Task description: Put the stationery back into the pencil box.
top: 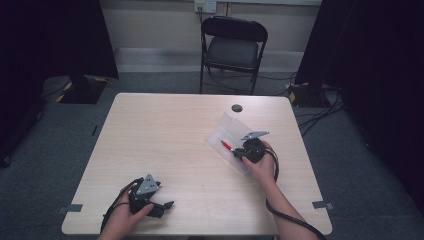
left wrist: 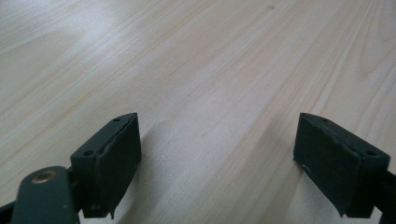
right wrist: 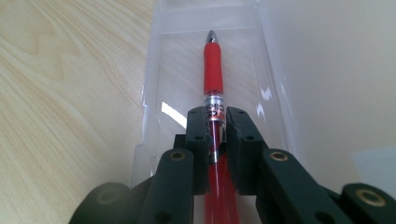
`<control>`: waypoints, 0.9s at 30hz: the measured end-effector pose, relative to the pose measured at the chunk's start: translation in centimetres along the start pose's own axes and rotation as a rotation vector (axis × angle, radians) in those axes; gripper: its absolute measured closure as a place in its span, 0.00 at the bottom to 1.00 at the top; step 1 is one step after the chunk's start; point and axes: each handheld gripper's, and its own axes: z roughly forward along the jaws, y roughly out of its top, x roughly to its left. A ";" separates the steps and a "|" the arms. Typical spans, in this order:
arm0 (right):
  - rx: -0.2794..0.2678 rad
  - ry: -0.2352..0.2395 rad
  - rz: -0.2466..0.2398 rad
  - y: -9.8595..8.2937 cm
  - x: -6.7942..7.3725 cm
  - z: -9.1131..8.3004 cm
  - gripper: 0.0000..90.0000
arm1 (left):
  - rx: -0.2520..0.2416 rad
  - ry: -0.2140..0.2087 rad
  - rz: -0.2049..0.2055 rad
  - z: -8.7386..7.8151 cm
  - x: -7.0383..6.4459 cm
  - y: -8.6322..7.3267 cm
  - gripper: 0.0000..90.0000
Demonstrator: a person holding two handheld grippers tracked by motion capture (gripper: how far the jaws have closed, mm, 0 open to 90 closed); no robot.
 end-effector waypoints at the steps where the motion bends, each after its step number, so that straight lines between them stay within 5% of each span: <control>1: 0.002 -0.002 -0.001 0.0 0.0 0.0 0.88 | 0.000 0.000 0.000 0.0 0.0 0.0 0.16; 8: 0.001 -0.005 -0.007 0.1 0.1 0.0 0.85 | 0.000 -0.001 -0.001 0.0 0.0 0.0 0.16; 27: -0.035 -0.001 -0.028 0.8 1.4 -1.1 0.34 | 0.000 -0.001 -0.001 0.0 0.0 0.0 0.16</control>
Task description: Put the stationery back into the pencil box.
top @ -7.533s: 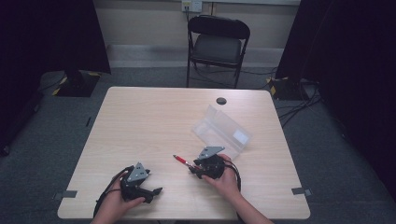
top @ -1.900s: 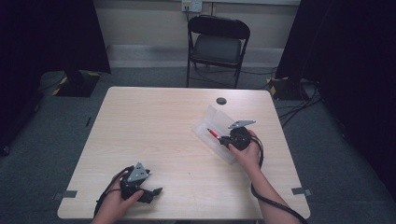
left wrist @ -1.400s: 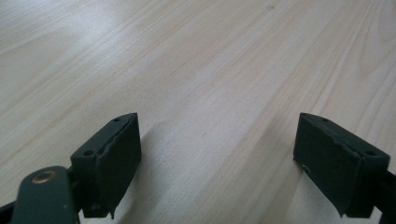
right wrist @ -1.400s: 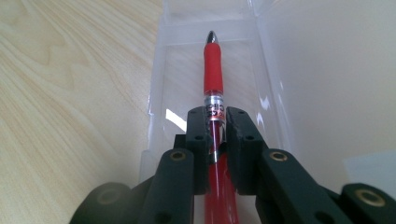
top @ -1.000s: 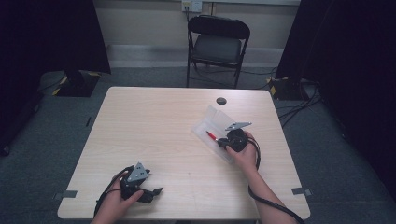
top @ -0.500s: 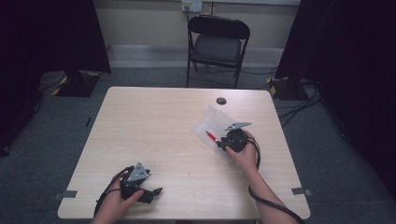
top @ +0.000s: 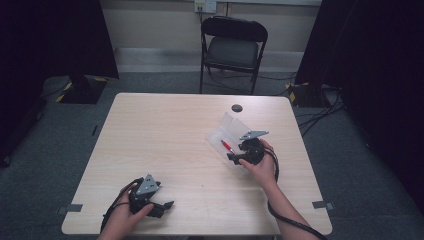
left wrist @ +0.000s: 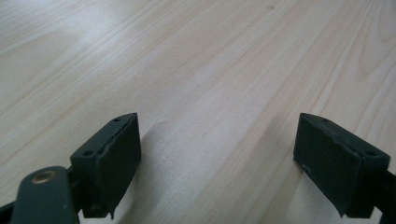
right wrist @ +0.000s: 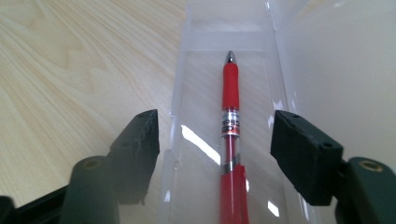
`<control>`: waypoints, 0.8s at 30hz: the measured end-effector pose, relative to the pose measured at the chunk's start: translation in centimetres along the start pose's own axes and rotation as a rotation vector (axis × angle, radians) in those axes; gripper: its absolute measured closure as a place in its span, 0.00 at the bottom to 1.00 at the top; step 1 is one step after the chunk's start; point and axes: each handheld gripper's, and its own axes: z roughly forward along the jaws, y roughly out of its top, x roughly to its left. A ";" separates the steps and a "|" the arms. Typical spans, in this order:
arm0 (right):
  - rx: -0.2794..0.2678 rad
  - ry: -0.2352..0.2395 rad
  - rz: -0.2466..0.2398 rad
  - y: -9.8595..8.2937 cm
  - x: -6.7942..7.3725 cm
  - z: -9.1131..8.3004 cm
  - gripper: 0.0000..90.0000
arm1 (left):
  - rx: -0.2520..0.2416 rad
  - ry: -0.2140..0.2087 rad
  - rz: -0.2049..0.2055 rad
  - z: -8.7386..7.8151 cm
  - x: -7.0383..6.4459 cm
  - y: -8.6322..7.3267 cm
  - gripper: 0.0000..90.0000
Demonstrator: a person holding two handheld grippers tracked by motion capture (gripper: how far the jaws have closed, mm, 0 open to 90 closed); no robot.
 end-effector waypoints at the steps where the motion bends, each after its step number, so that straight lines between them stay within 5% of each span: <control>1: -0.006 0.004 -0.004 0.1 0.2 -0.1 0.33 | 0.000 0.000 0.000 0.0 0.0 0.0 0.16; 24: -0.028 0.105 -0.081 0.4 3.9 -1.6 0.25 | 0.000 0.000 0.000 0.0 0.0 0.0 0.16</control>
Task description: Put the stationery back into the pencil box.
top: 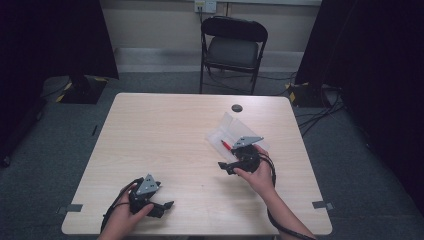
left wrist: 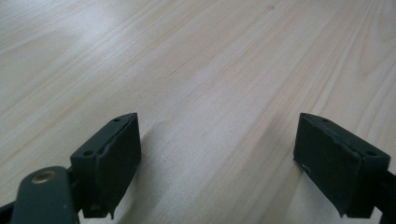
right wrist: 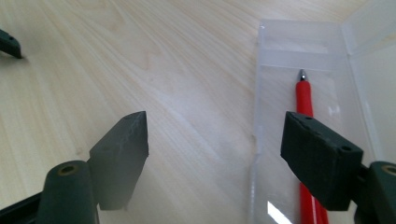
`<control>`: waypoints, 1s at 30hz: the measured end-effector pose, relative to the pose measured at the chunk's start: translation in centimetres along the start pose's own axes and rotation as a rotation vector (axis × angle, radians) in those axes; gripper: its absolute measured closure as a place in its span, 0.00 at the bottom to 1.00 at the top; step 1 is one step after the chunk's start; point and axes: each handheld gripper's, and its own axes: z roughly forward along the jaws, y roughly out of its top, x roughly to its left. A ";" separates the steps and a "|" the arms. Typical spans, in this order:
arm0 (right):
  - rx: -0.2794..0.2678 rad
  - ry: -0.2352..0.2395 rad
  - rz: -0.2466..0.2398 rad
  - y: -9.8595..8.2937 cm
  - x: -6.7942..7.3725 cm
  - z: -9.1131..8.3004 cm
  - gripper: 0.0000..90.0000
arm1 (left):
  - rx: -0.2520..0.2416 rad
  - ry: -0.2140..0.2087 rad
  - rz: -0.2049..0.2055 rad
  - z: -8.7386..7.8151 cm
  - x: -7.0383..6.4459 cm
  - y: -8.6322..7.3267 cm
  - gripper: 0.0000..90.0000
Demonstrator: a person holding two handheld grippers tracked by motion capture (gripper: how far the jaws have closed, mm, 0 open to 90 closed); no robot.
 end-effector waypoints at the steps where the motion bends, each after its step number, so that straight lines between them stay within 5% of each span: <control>1: -0.003 0.005 -0.005 -0.1 0.2 0.0 0.25 | 0.000 0.000 0.000 0.0 0.0 0.0 0.16; 30: 0.017 0.100 -0.047 -2.1 4.2 0.4 0.21 | 0.000 0.000 0.001 0.0 0.0 0.0 0.16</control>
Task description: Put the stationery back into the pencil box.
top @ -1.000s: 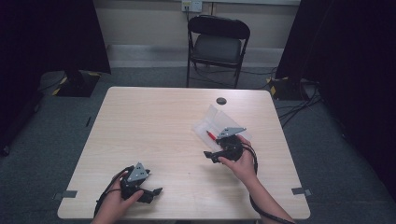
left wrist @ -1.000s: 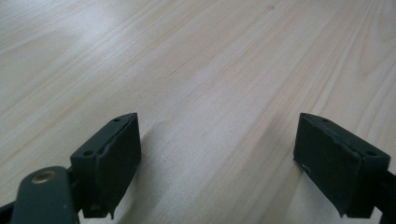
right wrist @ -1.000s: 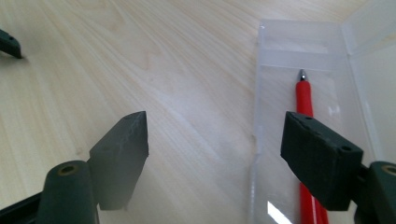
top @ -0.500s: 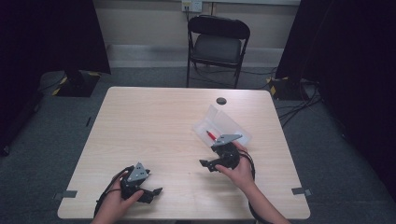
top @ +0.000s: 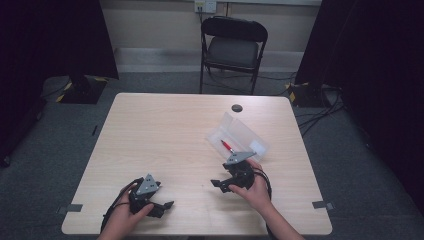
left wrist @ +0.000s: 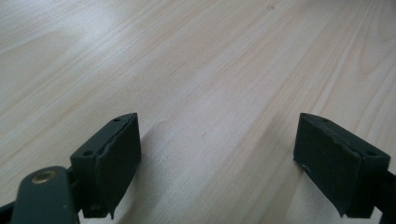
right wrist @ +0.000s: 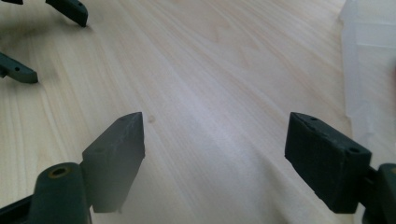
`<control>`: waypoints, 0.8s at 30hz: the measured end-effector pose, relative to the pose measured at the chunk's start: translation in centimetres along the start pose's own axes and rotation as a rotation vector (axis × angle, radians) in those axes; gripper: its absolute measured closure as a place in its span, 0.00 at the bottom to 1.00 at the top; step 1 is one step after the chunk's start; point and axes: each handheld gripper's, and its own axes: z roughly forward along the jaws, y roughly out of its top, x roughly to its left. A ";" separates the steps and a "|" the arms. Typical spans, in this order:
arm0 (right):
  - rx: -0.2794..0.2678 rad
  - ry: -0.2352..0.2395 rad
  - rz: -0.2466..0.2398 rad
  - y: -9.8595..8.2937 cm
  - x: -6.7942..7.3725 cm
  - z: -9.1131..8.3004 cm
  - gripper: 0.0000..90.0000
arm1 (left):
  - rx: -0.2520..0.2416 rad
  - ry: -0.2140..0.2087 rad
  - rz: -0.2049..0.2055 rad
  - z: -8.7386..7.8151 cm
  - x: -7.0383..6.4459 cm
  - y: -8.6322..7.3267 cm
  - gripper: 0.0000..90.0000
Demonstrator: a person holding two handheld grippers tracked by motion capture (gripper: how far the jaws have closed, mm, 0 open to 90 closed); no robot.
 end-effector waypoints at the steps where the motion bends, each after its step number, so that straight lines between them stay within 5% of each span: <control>1: 0.000 0.004 -0.001 -0.1 0.1 0.1 0.21 | 0.000 0.000 -0.001 0.0 0.0 0.0 0.16; 24: 0.042 0.033 -0.079 -1.9 2.2 1.6 0.18 | 0.000 0.000 0.000 0.0 0.0 0.0 0.16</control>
